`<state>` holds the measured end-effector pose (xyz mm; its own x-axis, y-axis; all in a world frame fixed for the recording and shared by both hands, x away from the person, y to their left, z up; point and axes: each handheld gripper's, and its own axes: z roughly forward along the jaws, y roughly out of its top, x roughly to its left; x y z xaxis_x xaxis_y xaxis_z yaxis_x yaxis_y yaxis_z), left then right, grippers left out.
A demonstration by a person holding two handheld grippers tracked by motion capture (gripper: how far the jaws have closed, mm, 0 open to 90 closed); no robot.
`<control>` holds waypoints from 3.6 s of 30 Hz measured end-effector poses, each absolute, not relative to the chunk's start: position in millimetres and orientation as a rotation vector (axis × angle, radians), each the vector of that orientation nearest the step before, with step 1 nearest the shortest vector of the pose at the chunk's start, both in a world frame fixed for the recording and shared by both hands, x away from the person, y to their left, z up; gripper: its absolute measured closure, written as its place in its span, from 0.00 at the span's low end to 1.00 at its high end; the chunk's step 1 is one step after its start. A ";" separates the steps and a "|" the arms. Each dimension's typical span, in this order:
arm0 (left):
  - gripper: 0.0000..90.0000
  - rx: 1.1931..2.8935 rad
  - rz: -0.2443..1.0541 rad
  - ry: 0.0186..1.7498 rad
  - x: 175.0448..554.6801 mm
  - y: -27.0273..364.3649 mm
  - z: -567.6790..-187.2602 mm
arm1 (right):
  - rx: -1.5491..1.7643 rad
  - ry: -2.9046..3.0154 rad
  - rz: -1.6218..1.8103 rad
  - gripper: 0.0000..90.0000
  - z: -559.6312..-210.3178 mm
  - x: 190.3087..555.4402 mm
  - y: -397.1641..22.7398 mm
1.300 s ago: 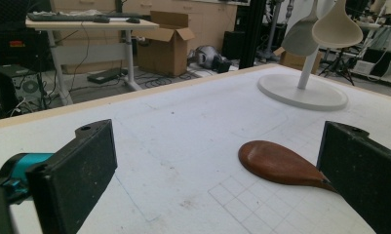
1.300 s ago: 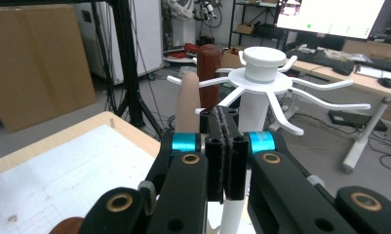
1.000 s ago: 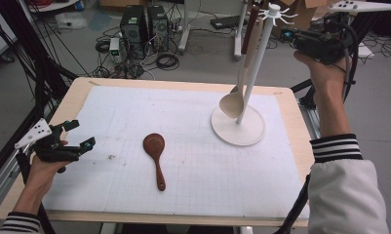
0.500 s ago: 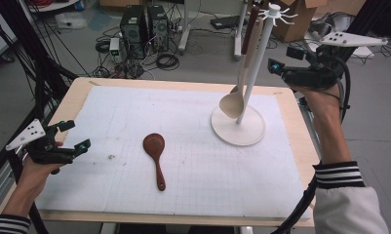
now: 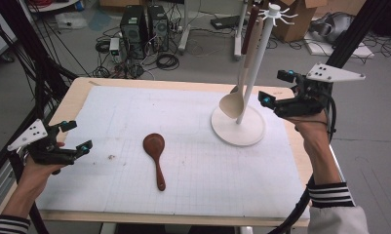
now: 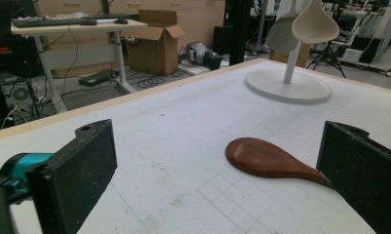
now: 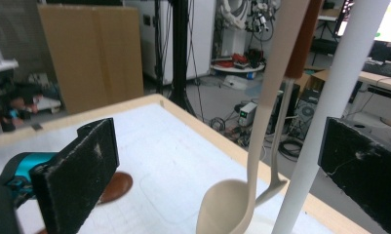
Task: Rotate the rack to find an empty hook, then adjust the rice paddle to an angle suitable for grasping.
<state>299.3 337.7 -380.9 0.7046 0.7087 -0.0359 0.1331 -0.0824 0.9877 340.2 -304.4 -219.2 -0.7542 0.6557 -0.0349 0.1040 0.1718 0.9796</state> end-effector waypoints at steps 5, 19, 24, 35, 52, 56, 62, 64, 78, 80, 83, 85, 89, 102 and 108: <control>0.02 1.604 0.535 0.689 298.6 335.1 -378.7 | 0.653 2.024 1.607 0.00 -235.4 334.8 -298.1; 0.02 1.592 0.526 0.646 297.8 326.8 -373.4 | 0.602 2.015 1.687 0.00 -288.8 316.2 -293.2; 0.02 1.592 0.526 0.638 297.4 325.1 -372.0 | 0.604 2.029 1.679 0.00 -309.5 310.1 -289.9; 0.02 1.593 0.521 0.630 296.7 320.0 -374.7 | 0.591 2.075 1.700 0.00 -344.8 300.2 -280.3; 0.02 1.610 0.518 0.634 297.7 318.4 -377.6 | 0.626 2.103 1.698 0.00 -371.8 297.0 -275.3; 0.02 1.615 0.511 0.634 297.9 318.6 -376.8 | 0.616 2.091 1.703 0.00 -372.4 297.3 -276.0; 0.02 1.630 0.505 0.637 298.3 319.7 -375.1 | 0.632 2.092 1.714 0.00 -372.0 296.4 -277.9; 0.02 1.640 0.508 0.636 298.4 319.5 -374.5 | 0.636 2.089 1.725 0.00 -371.8 296.3 -279.0; 0.02 1.772 0.467 0.604 303.0 298.6 -357.8 | 0.581 2.084 1.692 0.00 -370.6 294.3 -273.8; 0.02 1.797 0.464 0.589 305.1 294.5 -352.1 | 0.578 2.084 1.680 0.00 -370.5 293.4 -272.5; 0.02 1.825 0.465 0.568 308.5 288.5 -342.4 | 0.573 2.073 1.683 0.00 -370.2 290.7 -271.8; 0.02 1.843 0.462 0.557 310.7 285.6 -337.9 | 0.573 2.065 1.693 0.00 -370.3 288.8 -271.2; 0.02 1.884 0.427 0.552 316.9 281.0 -330.3 | 0.576 2.063 1.695 0.00 -369.4 288.0 -272.6; 0.02 1.980 0.450 0.523 332.5 259.1 -312.8 | 0.578 1.991 1.725 0.00 -364.5 280.0 -282.3; 0.07 2.036 0.435 0.472 339.7 245.7 -307.4 | 0.583 2.010 1.705 0.00 -365.4 280.5 -279.7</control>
